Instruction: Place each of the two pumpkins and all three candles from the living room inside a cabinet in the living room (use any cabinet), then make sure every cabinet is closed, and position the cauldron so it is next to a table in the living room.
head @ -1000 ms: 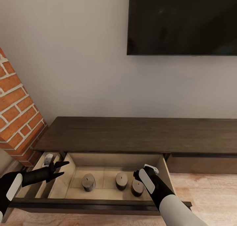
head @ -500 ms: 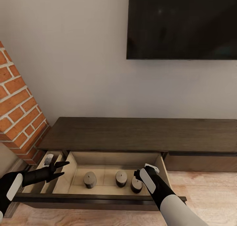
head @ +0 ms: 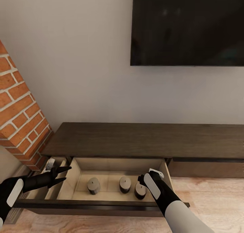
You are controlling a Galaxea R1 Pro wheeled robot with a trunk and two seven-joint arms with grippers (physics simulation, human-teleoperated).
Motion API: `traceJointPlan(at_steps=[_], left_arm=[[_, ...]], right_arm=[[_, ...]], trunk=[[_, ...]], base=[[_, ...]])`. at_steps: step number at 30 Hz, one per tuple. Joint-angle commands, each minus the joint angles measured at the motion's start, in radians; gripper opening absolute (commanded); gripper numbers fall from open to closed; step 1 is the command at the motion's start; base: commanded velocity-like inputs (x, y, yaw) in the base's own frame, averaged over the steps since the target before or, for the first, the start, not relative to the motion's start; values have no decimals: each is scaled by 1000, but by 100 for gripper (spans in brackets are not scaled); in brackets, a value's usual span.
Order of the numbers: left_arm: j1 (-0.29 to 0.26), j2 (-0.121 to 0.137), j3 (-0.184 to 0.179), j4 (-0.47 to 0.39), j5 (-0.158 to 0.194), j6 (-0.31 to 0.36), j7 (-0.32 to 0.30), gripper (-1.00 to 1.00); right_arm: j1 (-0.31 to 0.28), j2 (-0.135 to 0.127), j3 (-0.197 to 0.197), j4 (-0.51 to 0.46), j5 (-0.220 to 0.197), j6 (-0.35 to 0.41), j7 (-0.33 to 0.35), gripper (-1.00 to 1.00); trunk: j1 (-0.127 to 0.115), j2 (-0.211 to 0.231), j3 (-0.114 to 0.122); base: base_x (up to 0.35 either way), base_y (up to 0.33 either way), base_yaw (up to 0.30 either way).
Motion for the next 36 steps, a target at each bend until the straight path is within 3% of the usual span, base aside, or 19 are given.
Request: traceJointPlan(at_steps=[1,36], left_arm=[[0,0,0,0,0,0,0,100],[0,0,-7,0,-2,0,0,100]], right_arm=[[0,0,0,0,0,0,0,100],[0,5,1,0,0,0,0,100]], trunk=[[-4,7,3],[-138,252,113]], base=[[-1,0,0],[-17,0,0]])
